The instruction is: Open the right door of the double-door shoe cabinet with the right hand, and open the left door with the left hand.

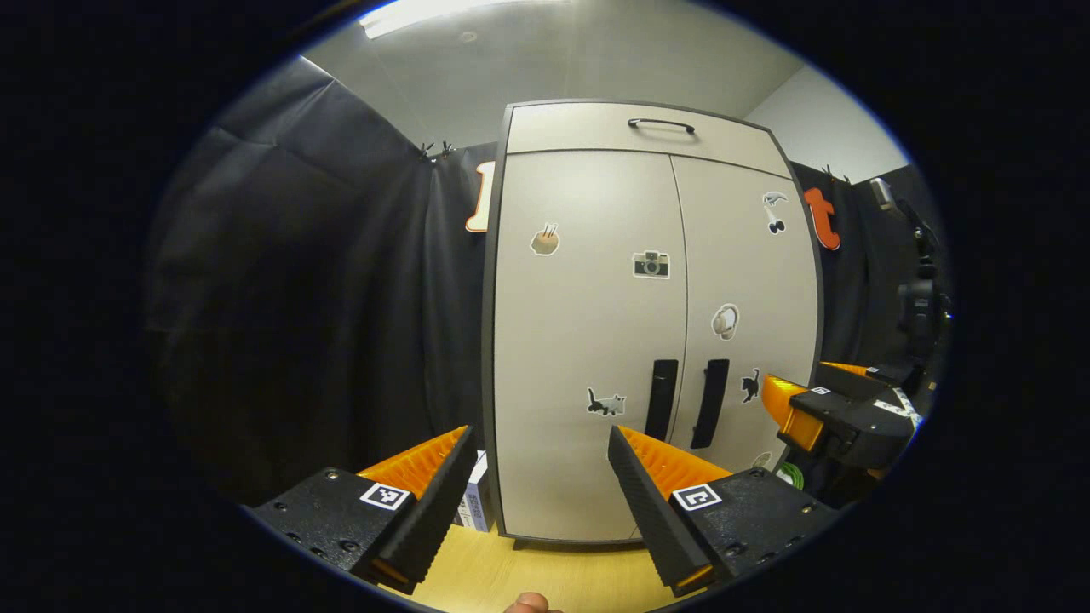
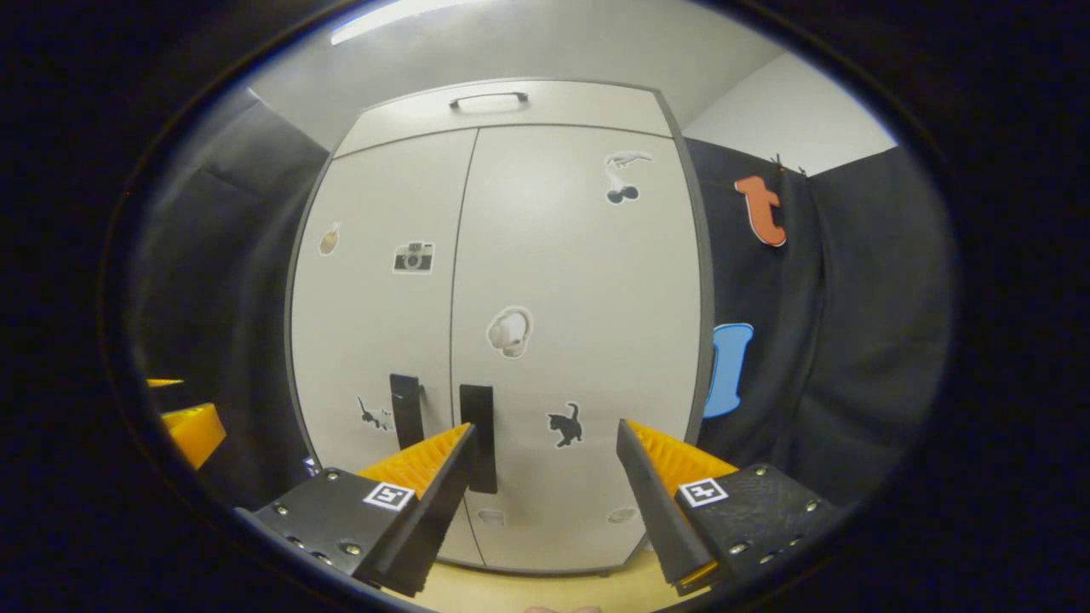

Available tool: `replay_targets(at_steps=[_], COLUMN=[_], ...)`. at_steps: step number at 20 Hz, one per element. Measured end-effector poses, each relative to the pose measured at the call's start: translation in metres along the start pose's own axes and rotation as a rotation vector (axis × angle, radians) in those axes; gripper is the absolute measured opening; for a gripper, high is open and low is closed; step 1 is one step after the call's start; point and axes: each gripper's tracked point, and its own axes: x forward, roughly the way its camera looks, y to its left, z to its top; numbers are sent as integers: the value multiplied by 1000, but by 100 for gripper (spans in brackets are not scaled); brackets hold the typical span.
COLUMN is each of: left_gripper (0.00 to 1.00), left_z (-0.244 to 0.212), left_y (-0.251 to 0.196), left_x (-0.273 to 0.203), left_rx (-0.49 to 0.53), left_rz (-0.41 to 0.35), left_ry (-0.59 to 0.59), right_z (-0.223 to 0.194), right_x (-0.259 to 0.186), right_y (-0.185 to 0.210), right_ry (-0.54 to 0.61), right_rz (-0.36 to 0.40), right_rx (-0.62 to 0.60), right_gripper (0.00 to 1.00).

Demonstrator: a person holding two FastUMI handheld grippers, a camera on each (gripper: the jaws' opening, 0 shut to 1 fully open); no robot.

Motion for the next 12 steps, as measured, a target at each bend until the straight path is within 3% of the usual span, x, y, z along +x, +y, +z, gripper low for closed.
replay_targets(at_steps=[1,4,5,7,8,9,10,11,12], left_gripper=[100,93,96,96,100,96,93,96,96], left_z=[-1,-1,0,2,1,1,1,0,-1], left_y=[3,12,14,20,24,27,30,33,36], left_x=[0,-2,-2,-1,-1,0,0,1,2], left_rx=[1,4,5,14,22,35,48,58,62], left_rz=[4,14,14,21,26,32,41,50,54], left_ry=[2,-2,-7,-16,-20,-21,-20,-18,-17], right_z=[-5,-22,-28,-34,-36,-38,-40,-41,-44], right_x=[8,29,35,44,47,54,57,59,62], right_y=[5,18,20,29,34,37,40,43,48], right_ry=[12,52,72,94,102,104,106,112,120], right_rz=[4,15,5,14,25,23,27,29,39], right_rx=[-5,-8,-3,22,33,38,44,49,56], right_gripper=[97,96,95,84,81,82,69,61,60])
